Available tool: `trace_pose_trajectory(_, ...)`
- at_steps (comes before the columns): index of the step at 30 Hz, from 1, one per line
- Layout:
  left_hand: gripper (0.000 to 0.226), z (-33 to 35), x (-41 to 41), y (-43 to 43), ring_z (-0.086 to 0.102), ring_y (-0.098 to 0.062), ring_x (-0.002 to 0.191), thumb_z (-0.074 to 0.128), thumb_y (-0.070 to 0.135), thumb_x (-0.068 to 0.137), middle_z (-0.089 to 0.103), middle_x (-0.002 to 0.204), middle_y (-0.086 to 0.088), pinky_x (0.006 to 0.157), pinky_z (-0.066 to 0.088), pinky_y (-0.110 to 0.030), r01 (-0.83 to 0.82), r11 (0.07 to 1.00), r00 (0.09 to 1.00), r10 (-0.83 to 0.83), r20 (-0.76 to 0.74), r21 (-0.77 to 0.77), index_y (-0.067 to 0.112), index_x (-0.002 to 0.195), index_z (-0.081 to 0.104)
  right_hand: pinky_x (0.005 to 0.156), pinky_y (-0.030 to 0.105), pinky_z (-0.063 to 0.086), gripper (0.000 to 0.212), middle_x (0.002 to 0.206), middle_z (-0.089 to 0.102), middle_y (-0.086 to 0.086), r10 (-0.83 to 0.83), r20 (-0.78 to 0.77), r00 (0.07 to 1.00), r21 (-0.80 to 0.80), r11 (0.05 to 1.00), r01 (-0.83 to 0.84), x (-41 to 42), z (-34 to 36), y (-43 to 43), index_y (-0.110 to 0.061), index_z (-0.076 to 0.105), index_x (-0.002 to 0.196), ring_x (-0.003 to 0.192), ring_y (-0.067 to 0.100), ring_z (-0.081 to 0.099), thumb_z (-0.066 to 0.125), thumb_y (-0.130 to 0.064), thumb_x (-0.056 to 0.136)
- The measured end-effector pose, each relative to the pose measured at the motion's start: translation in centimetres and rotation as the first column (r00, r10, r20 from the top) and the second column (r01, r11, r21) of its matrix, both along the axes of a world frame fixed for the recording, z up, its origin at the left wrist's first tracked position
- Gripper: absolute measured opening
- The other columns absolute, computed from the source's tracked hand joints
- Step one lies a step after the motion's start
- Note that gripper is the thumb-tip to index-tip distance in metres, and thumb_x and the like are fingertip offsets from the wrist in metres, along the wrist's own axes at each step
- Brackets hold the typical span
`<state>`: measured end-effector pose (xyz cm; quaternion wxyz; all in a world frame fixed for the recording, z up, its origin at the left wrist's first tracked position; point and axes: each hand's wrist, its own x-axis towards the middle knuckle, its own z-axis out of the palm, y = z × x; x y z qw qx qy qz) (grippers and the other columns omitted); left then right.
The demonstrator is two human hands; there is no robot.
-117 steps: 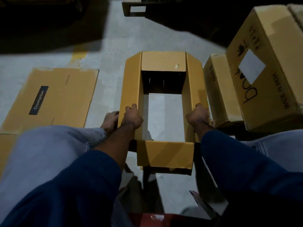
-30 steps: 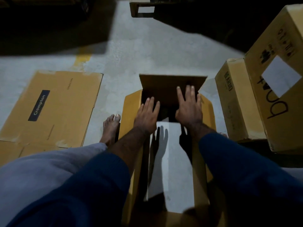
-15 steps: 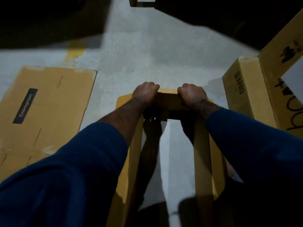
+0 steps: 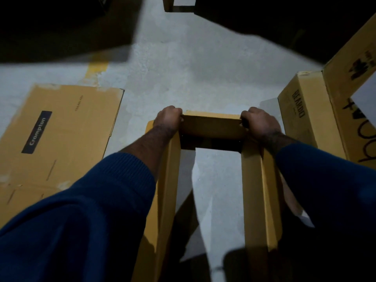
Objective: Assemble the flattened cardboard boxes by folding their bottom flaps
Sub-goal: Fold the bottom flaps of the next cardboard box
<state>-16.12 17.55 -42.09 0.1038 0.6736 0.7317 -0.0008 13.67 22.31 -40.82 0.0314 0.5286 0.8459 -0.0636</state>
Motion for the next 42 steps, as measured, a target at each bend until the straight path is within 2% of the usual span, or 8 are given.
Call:
trace_pose_trajectory(11, 0.015, -0.9, 0.1, 0.1, 0.052, -0.021, 0.089, 0.056, 0.014, 0.100, 0.063, 0.103, -0.012, 0.075, 0.045, -0.035, -0.025, 0.995, 0.996, 0.017, 0.083, 0.096, 0.007, 0.105, 0.068, 0.074, 0.039, 0.052, 0.020, 0.101, 0.061, 0.009, -0.076, -0.055, 0.996, -0.011, 0.997, 0.075, -0.1, -0.7, 0.9, -0.013, 0.067, 0.111, 0.086, 0.024, 0.056, 0.066, -0.026, 0.096)
trace_pose_trajectory(17, 0.063, -3.4, 2.1, -4.7, 0.028, -0.035, 0.147, 0.057, 0.012, 0.099, 0.023, 0.163, -0.015, 0.118, 0.035, -0.047, -0.336, 0.940, 0.895, 0.299, 0.330, 0.060, 0.012, 0.155, 0.029, 0.118, 0.051, 0.033, 0.064, 0.161, 0.029, 0.011, -0.439, -0.343, 0.830, -0.143, 0.898, 0.416, 0.5, -3.1, -4.3, -0.025, 0.036, 0.155, 0.147, 0.034, 0.031, 0.061, -0.015, 0.097)
trace_pose_trajectory(23, 0.068, -3.2, 4.5, -13.0, 0.026, -0.037, 0.150, 0.046, 0.033, 0.106, 0.023, 0.163, -0.022, 0.120, 0.029, -0.042, -0.498, 0.858, 0.817, 0.512, 0.263, -0.125, -0.003, 0.157, 0.019, 0.112, 0.049, 0.040, 0.065, 0.147, 0.042, 0.017, -0.683, -0.211, 0.700, -0.324, 0.724, 0.609, 1.3, -3.2, -11.8, -0.009, 0.029, 0.153, 0.133, 0.036, 0.047, 0.060, -0.015, 0.097)
trace_pose_trajectory(26, 0.065, -2.1, 5.8, -18.6, 0.038, -0.036, 0.143, 0.046, 0.038, 0.105, 0.037, 0.155, -0.024, 0.116, 0.036, -0.042, -0.547, 0.812, 0.785, 0.582, 0.213, -0.203, -0.006, 0.151, 0.031, 0.108, 0.052, 0.044, 0.057, 0.136, 0.050, 0.018, -0.728, -0.186, 0.659, -0.387, 0.671, 0.632, 1.7, -2.3, -16.9, -0.006, 0.039, 0.142, 0.125, 0.038, 0.053, 0.064, -0.008, 0.091)
trace_pose_trajectory(31, 0.044, 0.6, 8.5, -25.8, 0.067, -0.030, 0.107, 0.042, 0.041, 0.107, 0.065, 0.121, -0.016, 0.081, 0.053, -0.035, -0.603, 0.736, 0.746, 0.657, 0.107, -0.309, 0.003, 0.124, 0.056, 0.089, 0.045, 0.047, 0.022, 0.095, 0.066, 0.033, -0.720, -0.178, 0.670, -0.067, 0.688, 0.722, 1.0, 0.6, -25.6, 0.016, 0.065, 0.095, 0.087, 0.050, 0.067, 0.064, -0.003, 0.082)
trace_pose_trajectory(33, 0.040, 1.8, 8.9, -26.1, 0.068, -0.028, 0.104, 0.040, 0.038, 0.109, 0.067, 0.114, -0.013, 0.075, 0.048, -0.032, -0.575, 0.740, 0.760, 0.641, 0.107, -0.350, 0.006, 0.117, 0.062, 0.096, 0.044, 0.044, 0.034, 0.110, 0.067, 0.031, -0.802, -0.133, 0.583, -0.257, 0.596, 0.761, 0.9, 1.9, -26.7, 0.011, 0.063, 0.113, 0.106, 0.048, 0.064, 0.047, -0.017, 0.103)
trace_pose_trajectory(36, 0.039, 2.8, 9.1, -25.2, 0.066, -0.030, 0.106, 0.042, 0.034, 0.109, 0.067, 0.114, -0.015, 0.078, 0.046, -0.033, -0.555, 0.756, 0.773, 0.623, 0.121, -0.348, 0.004, 0.114, 0.067, 0.088, 0.037, 0.048, 0.034, 0.116, 0.067, 0.021, -0.756, 0.026, 0.654, -0.403, 0.591, 0.699, 2.1, 1.2, -26.4, 0.000, 0.060, 0.116, 0.109, 0.039, 0.065, 0.043, -0.028, 0.108)
trace_pose_trajectory(42, 0.041, 5.1, 9.0, -20.8, 0.067, -0.026, 0.096, 0.042, 0.034, 0.109, 0.069, 0.107, -0.014, 0.069, 0.042, -0.030, -0.549, 0.801, 0.800, 0.586, 0.128, -0.239, 0.003, 0.112, 0.068, 0.071, 0.033, 0.045, 0.039, 0.101, 0.069, 0.021, -0.740, -0.139, 0.658, -0.292, 0.666, 0.686, 0.5, 2.1, -22.2, 0.000, 0.067, 0.101, 0.095, 0.039, 0.069, 0.047, -0.032, 0.107)
